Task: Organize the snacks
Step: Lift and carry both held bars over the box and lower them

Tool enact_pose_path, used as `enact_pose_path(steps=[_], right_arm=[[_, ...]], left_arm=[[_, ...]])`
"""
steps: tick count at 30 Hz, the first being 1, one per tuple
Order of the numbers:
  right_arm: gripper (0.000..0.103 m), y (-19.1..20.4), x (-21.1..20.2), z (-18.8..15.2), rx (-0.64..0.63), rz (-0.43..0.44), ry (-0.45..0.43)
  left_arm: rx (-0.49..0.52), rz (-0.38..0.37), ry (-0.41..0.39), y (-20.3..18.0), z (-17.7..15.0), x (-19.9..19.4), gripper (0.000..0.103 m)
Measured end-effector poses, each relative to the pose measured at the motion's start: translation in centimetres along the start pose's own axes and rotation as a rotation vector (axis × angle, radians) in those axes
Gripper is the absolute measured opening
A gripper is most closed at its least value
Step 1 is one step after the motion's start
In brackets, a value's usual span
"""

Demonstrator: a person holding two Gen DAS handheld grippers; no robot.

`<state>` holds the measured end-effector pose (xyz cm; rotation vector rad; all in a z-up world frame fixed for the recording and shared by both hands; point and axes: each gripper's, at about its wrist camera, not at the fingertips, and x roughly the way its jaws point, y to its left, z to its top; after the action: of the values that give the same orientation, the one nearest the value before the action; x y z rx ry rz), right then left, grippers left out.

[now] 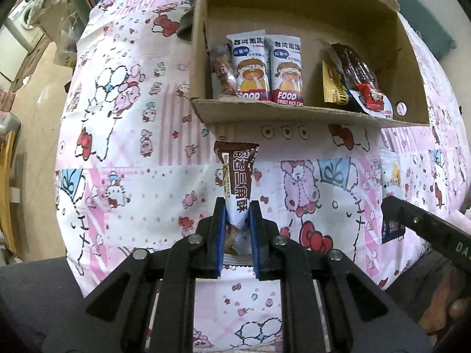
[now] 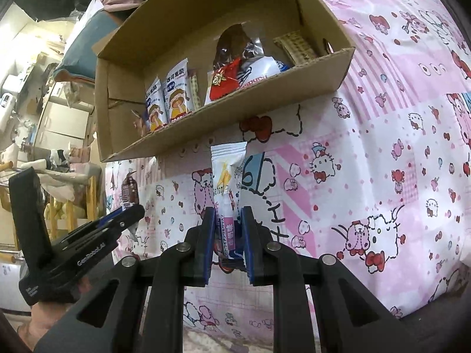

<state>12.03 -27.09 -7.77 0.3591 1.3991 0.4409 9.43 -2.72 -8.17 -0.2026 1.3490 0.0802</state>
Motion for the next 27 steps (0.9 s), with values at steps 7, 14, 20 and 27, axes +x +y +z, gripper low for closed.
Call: enact_pose_path(steps=[7, 14, 20, 27], right_arm=[[0.019, -0.1, -0.6, -0.2, 0.012, 0.024, -0.009], [0.019, -0.1, -1.7, -0.5, 0.017, 0.061, -0.016], [0.019, 0.4, -4.6, -1.2, 0.014, 0.130, -0.054], [0.019, 0.9, -9.6, -0.2, -0.034, 0.198, -0.279]], left_arm=[[-0.003, -0.001, -0.035, 1.1, -0.8, -1.4, 0.012], [-0.026, -0.020, -0.080, 2.0, -0.9, -3.0, 0.012], [-0.015, -0.049, -0.157, 2.2, -1.2, -6.5, 0.012], [0.037, -0.026, -0.284, 1.5, 0.1, -9.6, 0.012]])
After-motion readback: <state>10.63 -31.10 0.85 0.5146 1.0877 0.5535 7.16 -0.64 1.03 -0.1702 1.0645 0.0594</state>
